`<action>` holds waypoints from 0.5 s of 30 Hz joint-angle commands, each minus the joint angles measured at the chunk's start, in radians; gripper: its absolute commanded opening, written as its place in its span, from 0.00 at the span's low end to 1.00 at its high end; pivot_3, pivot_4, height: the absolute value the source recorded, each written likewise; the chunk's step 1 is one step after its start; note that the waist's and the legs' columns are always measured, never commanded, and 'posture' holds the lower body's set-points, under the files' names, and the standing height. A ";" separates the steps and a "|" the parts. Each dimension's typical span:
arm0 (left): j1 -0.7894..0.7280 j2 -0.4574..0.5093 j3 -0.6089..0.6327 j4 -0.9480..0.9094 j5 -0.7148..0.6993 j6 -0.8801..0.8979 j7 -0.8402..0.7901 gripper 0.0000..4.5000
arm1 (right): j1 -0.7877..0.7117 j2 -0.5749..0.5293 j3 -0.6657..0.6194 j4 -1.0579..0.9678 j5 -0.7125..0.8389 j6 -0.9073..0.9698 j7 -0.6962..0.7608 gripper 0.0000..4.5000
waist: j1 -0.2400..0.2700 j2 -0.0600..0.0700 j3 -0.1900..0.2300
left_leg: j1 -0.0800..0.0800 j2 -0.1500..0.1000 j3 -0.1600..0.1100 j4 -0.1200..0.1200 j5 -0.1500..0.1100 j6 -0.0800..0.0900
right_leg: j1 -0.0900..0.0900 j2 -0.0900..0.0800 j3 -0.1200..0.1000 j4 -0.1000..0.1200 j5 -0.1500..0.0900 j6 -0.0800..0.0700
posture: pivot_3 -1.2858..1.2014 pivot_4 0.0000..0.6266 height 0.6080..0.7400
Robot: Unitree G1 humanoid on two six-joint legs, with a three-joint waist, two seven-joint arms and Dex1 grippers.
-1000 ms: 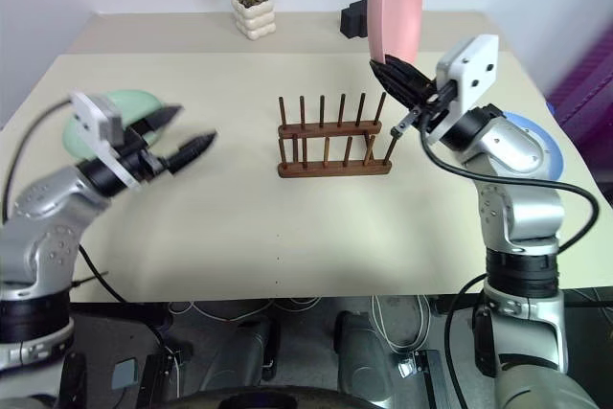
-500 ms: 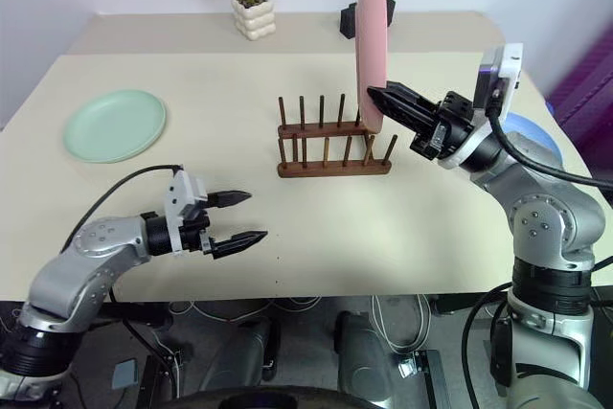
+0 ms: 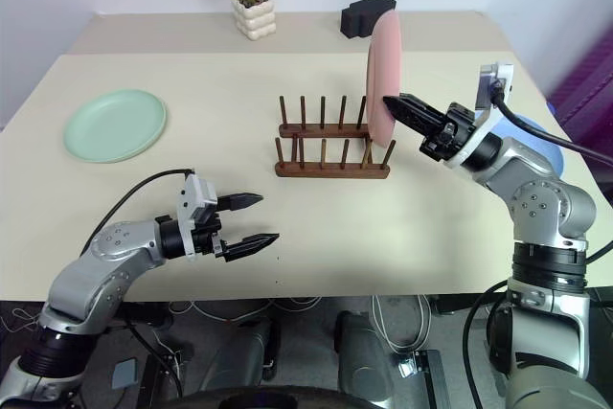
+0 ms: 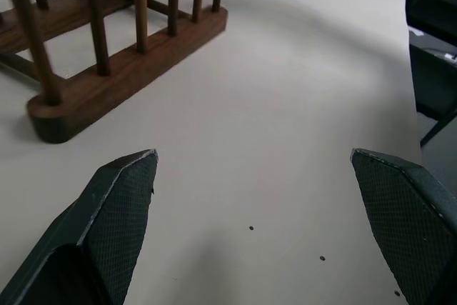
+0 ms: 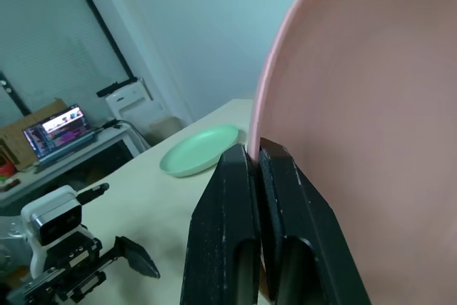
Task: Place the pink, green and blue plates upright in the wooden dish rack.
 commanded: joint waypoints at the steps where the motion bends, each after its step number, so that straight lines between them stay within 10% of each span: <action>1: 0.015 -0.008 0.004 -0.025 -0.003 -0.027 -0.002 0.99 | -0.047 -0.003 -0.032 0.032 0.028 0.014 0.021 0.00 | -0.002 0.000 0.000 | 0.000 0.000 0.000 0.000 0.000 0.000 | 0.000 0.000 0.000 0.000 0.000 0.000 | 0.52 0.24 0.99; 4: 0.020 -0.008 0.006 -0.039 -0.006 -0.021 0.002 0.99 | -0.064 0.003 -0.042 0.064 0.026 0.012 0.019 0.00 | -0.001 0.000 0.000 | 0.000 0.000 0.000 0.000 0.000 0.000 | 0.000 0.000 0.000 0.000 0.000 0.000 | 0.52 0.24 0.99; 7: 0.014 -0.008 0.008 -0.053 -0.013 -0.007 0.009 1.00 | -0.067 0.006 -0.046 0.085 0.012 0.003 0.014 0.20 | 0.000 0.000 0.000 | 0.000 0.000 0.000 0.000 0.000 0.000 | 0.000 0.000 0.000 0.000 0.000 0.000 | 0.52 0.24 0.99; 15: 0.001 -0.020 -0.006 -0.028 0.000 -0.015 0.015 1.00 | -0.062 0.047 -0.079 0.066 -0.090 -0.175 -0.086 0.96 | 0.000 0.000 0.000 | 0.000 0.000 0.000 0.000 0.000 0.000 | 0.000 0.000 0.000 0.000 0.000 0.000 | 0.52 0.24 0.99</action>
